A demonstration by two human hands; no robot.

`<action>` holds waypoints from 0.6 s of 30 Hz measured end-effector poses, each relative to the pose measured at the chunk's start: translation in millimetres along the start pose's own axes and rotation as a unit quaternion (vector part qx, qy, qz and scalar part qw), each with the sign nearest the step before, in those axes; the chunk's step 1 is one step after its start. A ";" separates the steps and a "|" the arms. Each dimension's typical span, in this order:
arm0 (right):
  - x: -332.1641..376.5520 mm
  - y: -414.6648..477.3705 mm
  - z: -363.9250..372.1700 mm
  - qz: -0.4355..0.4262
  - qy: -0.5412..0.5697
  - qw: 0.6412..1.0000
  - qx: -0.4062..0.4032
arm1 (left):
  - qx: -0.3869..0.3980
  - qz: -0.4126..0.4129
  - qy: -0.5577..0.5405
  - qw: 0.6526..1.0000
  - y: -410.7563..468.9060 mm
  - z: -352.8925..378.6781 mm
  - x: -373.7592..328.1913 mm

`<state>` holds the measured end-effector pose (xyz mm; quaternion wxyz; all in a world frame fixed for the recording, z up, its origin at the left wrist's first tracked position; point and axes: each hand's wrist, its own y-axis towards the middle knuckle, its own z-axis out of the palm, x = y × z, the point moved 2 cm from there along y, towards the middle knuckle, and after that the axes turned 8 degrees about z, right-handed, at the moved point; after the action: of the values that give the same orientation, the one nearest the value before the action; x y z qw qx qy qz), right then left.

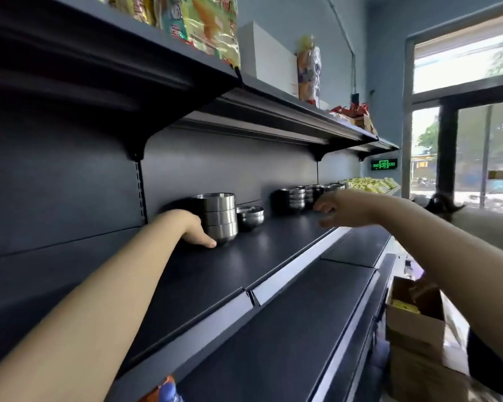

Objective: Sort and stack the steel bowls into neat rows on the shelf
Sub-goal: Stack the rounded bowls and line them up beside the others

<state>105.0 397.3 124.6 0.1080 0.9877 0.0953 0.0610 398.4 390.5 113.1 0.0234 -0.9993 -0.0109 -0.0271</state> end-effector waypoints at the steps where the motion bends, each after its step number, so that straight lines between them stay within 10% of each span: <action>1: 1.8 19.1 6.6 -0.012 -0.002 1.000 0.002 | 0.006 -0.012 0.010 1.000 10.3 4.7 0.4; 8: 26.4 165.7 48.0 -0.133 0.018 0.991 0.016 | 0.037 -0.111 -0.086 0.989 80.1 -7.7 23.3; 18: 61.6 309.8 97.6 -0.209 0.346 0.904 0.142 | 0.015 -0.207 -0.299 0.931 141.7 34.5 20.7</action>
<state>233.1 93.0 105.8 -0.0628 0.8668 0.3390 0.3603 424.1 251.0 73.3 0.0280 -0.9362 -0.2241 0.2693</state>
